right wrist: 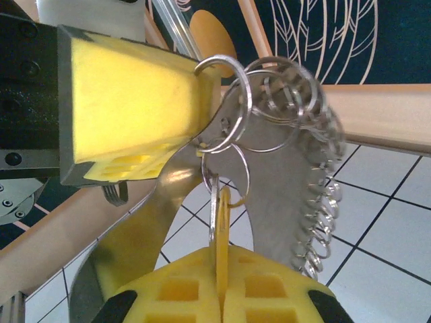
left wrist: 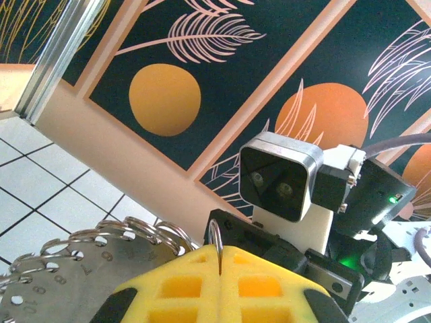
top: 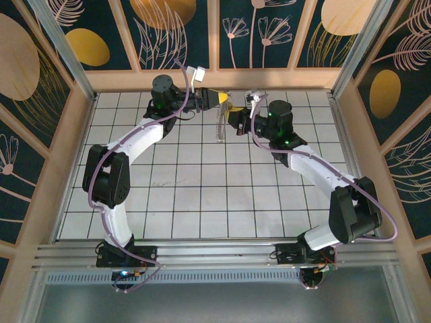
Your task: Put the keys on the keyring
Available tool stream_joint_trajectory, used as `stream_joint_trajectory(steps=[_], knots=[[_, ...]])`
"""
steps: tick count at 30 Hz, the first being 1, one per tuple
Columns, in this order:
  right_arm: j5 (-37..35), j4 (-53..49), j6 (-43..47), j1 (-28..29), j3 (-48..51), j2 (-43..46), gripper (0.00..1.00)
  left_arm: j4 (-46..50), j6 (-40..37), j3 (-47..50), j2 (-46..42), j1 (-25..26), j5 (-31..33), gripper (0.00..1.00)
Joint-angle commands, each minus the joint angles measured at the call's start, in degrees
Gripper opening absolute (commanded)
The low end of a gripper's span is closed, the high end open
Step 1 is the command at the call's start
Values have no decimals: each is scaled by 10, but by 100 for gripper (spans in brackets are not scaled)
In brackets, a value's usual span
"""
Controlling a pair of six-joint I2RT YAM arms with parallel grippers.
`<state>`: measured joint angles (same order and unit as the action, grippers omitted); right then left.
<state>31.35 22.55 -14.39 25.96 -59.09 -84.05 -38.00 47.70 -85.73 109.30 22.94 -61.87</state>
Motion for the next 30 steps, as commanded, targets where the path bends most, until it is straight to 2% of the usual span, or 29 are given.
stream_joint_trajectory(steps=[1, 10, 14, 16, 21, 25, 30], knots=[[29, -10, 21, 20, 1, 15, 0, -45, 5, -15, 2, 3, 10, 0], [37, -49, 45, 30, -16, -1, 0, -48, 7, -10, -3, 3, 17, 0], [46, -51, 34, 9, -5, 20, 21, -49, 9, -3, -5, 3, 23, 0], [60, -35, 13, -16, 9, 40, 30, -52, 10, 1, -6, 3, 29, 0], [95, 40, -73, -79, 39, 79, 37, -74, 25, 19, -12, 3, 51, 0], [91, 92, -145, -100, 26, 71, 38, -97, 43, 31, -14, 3, 69, 0], [97, 162, -238, -102, -11, 18, 38, -123, 67, 48, -17, 3, 94, 0]])
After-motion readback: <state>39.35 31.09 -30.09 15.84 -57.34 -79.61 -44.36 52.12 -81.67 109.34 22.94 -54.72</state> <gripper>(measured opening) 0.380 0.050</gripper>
